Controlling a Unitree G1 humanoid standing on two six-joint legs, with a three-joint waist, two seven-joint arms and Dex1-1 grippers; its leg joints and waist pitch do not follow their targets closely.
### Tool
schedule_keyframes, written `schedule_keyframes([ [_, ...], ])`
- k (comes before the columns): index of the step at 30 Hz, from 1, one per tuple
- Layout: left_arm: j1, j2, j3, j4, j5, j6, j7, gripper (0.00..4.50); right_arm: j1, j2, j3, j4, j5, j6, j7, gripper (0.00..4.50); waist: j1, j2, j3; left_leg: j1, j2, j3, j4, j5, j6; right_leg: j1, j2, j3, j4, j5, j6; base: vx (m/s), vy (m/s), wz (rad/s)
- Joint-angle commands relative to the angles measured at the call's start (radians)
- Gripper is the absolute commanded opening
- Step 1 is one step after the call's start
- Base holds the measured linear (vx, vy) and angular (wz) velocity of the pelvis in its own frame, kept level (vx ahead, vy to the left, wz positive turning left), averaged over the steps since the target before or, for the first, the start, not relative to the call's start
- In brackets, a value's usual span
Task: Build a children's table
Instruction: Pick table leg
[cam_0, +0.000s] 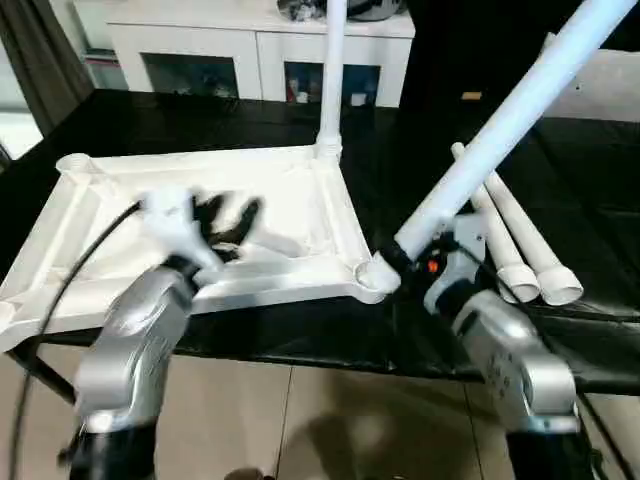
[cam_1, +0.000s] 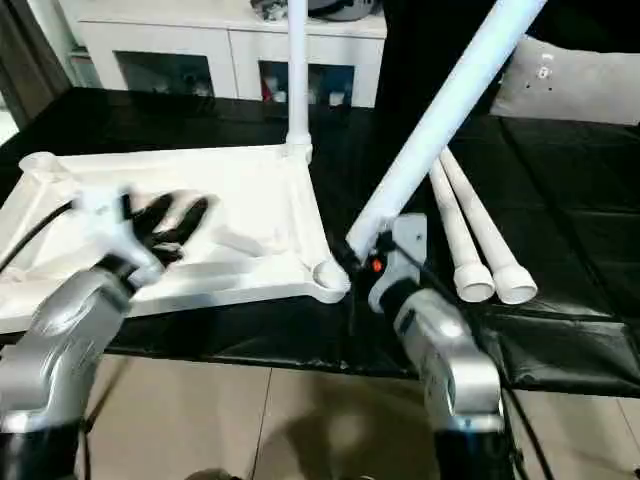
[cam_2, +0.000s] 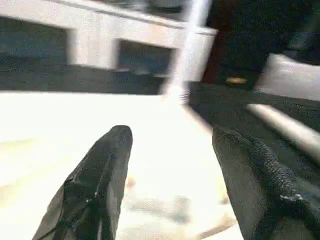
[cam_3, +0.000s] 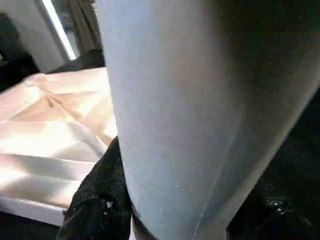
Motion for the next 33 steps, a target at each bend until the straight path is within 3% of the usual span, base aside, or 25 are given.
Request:
schedule_keyframes([
  [1,0.05,0.02,-0.004,-0.065,0.042,0.0,0.028,2.91,-0.016,-0.006,0.0,-0.057,-0.045,0.016,-0.068,1.9,0.002,-0.008,-0.058,0.007,0.064,-0.03,-0.083,-0.175,0.033,0.05,-0.088,0.074,-0.092,-0.388,-0.017,0.0,0.0,0.0],
  [5,0.121,0.029,-0.033,-0.111,0.104,-0.06,0.034,2.91,0.003,-0.003,-0.007,-0.078,-0.001,-0.05,-0.013,1.9,-0.001,-0.006,-0.054,0.012,0.063,-0.033,-0.086,-0.247,0.025,0.047,-0.088,0.071,-0.104,-0.43,0.009,0.0,0.0,0.0],
  [6,0.131,0.03,-0.039,-0.116,0.114,-0.075,0.035,2.91,0.009,-0.007,-0.003,-0.08,-0.004,-0.05,-0.01,1.9,0.001,-0.001,-0.054,0.011,0.063,-0.034,-0.087,-0.256,0.024,0.048,-0.09,0.072,-0.105,-0.431,0.012,0.0,0.0,0.0],
  [8,0.146,0.031,-0.049,-0.125,0.129,-0.095,0.039,2.91,0.02,-0.015,0.005,-0.085,-0.012,-0.043,-0.012,1.9,0.002,-0.005,-0.054,0.012,0.066,-0.035,-0.089,-0.256,0.025,0.048,-0.087,0.073,-0.104,-0.41,0.01,0.0,0.0,0.0],
  [9,0.16,0.027,-0.061,-0.122,0.132,-0.114,0.038,2.91,0.042,-0.023,0.022,-0.087,-0.021,-0.044,0.0,1.9,0.004,0.0,-0.054,0.013,0.066,-0.036,-0.089,-0.262,0.021,0.047,-0.087,0.073,-0.103,-0.405,0.003,0.0,0.0,0.0],
  [12,0.156,0.015,-0.072,-0.088,0.128,-0.129,0.034,2.91,0.063,-0.02,0.047,-0.082,-0.054,-0.081,-0.012,1.9,0.002,-0.002,-0.052,0.013,0.065,-0.037,-0.091,-0.29,0.012,0.049,-0.089,0.072,-0.108,-0.419,0.001,0.0,0.0,0.0],
  [14,0.146,0.011,-0.079,-0.072,0.135,-0.139,0.037,2.91,0.06,-0.017,0.053,-0.07,-0.059,-0.088,-0.014,1.9,-0.002,-0.001,-0.05,0.025,0.064,-0.04,-0.095,-0.368,0.003,0.053,-0.089,0.068,-0.109,-0.489,0.011,0.0,0.0,0.0],
  [16,0.142,0.009,-0.087,-0.065,0.141,-0.143,0.035,2.91,0.056,-0.009,0.05,-0.06,-0.059,-0.099,-0.018,1.9,-0.011,0.004,-0.036,0.052,0.061,-0.042,-0.099,-0.493,-0.007,0.049,-0.086,0.054,-0.131,-0.628,0.042,0.0,0.0,0.0],
  [17,0.137,0.007,-0.094,-0.054,0.142,-0.145,0.029,2.91,0.051,-0.008,0.051,-0.045,-0.066,-0.106,-0.022,1.9,-0.021,0.004,-0.029,0.075,0.056,-0.042,-0.096,-0.565,-0.006,0.052,-0.077,0.035,-0.151,-0.715,0.066,0.0,0.0,0.0],
  [18,0.134,0.008,-0.101,-0.043,0.146,-0.151,0.024,2.91,0.048,-0.012,0.056,-0.034,-0.074,-0.113,-0.022,1.9,-0.038,0.013,-0.016,0.119,0.059,-0.042,-0.087,-0.663,-0.004,0.04,-0.056,-0.009,-0.185,-0.777,0.083,0.0,0.0,0.0],
  [19,0.132,0.008,-0.106,-0.034,0.15,-0.158,0.021,2.91,0.047,-0.015,0.061,-0.028,-0.08,-0.118,-0.022,1.9,-0.053,0.029,-0.009,0.119,0.094,-0.056,-0.121,-0.779,-0.007,0.073,-0.032,-0.031,-0.146,-0.676,0.075,0.0,0.0,0.0],
  [20,0.129,0.009,-0.11,-0.02,0.149,-0.165,0.014,2.91,0.045,-0.022,0.069,-0.022,-0.082,-0.119,-0.015,1.9,-0.054,0.034,-0.004,0.074,0.14,-0.068,-0.182,-0.856,-0.013,0.118,-0.03,-0.006,-0.027,-0.532,0.048,0.0,0.0,0.0],
  [21,0.127,0.011,-0.113,-0.007,0.149,-0.173,0.008,2.91,0.044,-0.026,0.076,-0.019,-0.085,-0.122,-0.008,1.9,-0.039,0.032,-0.012,0.063,0.158,-0.067,-0.223,-0.929,-0.015,0.128,-0.032,0.047,0.091,-0.29,0.016,0.0,0.0,0.0],
  [22,0.122,0.011,-0.116,0.01,0.149,-0.182,0.004,2.91,0.04,-0.029,0.081,-0.014,-0.089,-0.125,-0.003,1.9,-0.047,-0.019,-0.018,0.147,0.094,-0.042,-0.149,-0.85,0.009,0.053,-0.055,0.108,-0.006,-0.426,-0.013,0.1,-0.085,0.02],
  [23,0.118,0.009,-0.116,0.031,0.151,-0.196,0.0,2.91,0.035,-0.032,0.085,-0.009,-0.094,-0.127,0.001,1.9,-0.038,-0.02,-0.014,0.119,0.036,-0.03,-0.094,-0.73,0.006,0.054,-0.087,0.12,-0.082,-0.647,-0.042,0.1,-0.085,0.02],
  [24,0.115,0.009,-0.115,0.042,0.154,-0.203,0.001,2.91,0.031,-0.031,0.085,-0.006,-0.091,-0.127,0.005,1.9,-0.031,-0.02,-0.014,0.074,0.002,-0.01,-0.043,-0.534,0.025,0.099,-0.124,0.145,-0.118,-0.825,-0.017,0.165,-0.091,-0.14],
  [25,0.113,0.01,-0.114,0.05,0.157,-0.208,0.005,2.91,0.026,-0.03,0.085,-0.003,-0.089,-0.129,0.007,1.9,-0.004,-0.055,-0.03,0.017,0.008,-0.029,0.021,-0.217,0.077,0.146,-0.173,0.192,-0.139,-0.961,0.011,0.134,-0.052,-0.03],
  [26,0.11,0.01,-0.111,0.055,0.158,-0.212,0.008,2.91,0.02,-0.03,0.086,0.003,-0.088,-0.133,0.011,1.9,0.015,-0.046,-0.048,-0.013,0.008,-0.038,0.019,-0.1,0.097,0.169,-0.152,0.2,-0.116,-0.792,-0.042,0.134,-0.052,-0.03],
  [27,0.11,0.01,-0.11,0.055,0.158,-0.213,0.009,2.91,0.019,-0.03,0.086,0.005,-0.088,-0.135,0.013,1.9,0.023,-0.014,-0.059,-0.02,0.017,-0.042,-0.025,0.0,0.1,0.171,-0.101,0.146,-0.086,-0.559,-0.094,0.096,-0.026,0.01],
  [28,0.113,0.009,-0.109,0.048,0.157,-0.214,0.011,2.91,0.014,-0.034,0.091,0.02,-0.092,-0.147,0.019,1.9,0.006,-0.004,-0.058,-0.003,0.028,-0.045,-0.058,0.013,0.108,0.151,-0.047,0.106,-0.061,-0.366,-0.11,0.124,0.005,0.03],
  [29,0.115,0.009,-0.109,0.043,0.157,-0.215,0.012,2.91,0.014,-0.034,0.093,0.023,-0.094,-0.151,0.02,1.9,0.003,0.006,-0.066,0.023,0.035,-0.051,-0.063,0.012,0.113,0.136,-0.031,0.096,-0.046,-0.281,-0.116,0.124,0.005,0.03],
  [30,0.116,0.009,-0.109,0.043,0.157,-0.215,0.012,2.91,0.014,-0.034,0.093,0.024,-0.094,-0.152,0.02,1.9,-0.006,0.007,-0.071,0.05,0.048,-0.062,-0.069,0.011,0.137,0.121,-0.024,0.089,-0.029,-0.203,-0.126,0.158,0.017,0.03],
  [31,0.118,0.01,-0.11,0.039,0.157,-0.216,0.011,2.91,0.014,-0.034,0.095,0.027,-0.095,-0.155,0.021,1.9,-0.029,0.014,-0.082,0.106,0.078,-0.105,-0.069,0.102,0.274,0.082,-0.016,0.068,0.016,-0.048,-0.161,0.157,0.026,0.05],
  [32,0.12,0.011,-0.111,0.038,0.158,-0.218,0.01,2.91,0.014,-0.035,0.098,0.028,-0.096,-0.155,0.022,1.9,-0.038,0.012,-0.083,0.131,0.09,-0.12,-0.064,0.123,0.331,0.058,-0.017,0.066,0.028,-0.043,-0.163,0.157,0.026,0.05],
  [33,0.123,0.013,-0.114,0.036,0.16,-0.221,0.008,2.91,0.015,-0.038,0.103,0.028,-0.097,-0.156,0.025,1.9,-0.048,0.003,-0.082,0.145,0.102,-0.131,-0.058,0.141,0.417,0.039,-0.035,0.073,0.037,-0.042,-0.168,0.139,0.027,0.09],
])
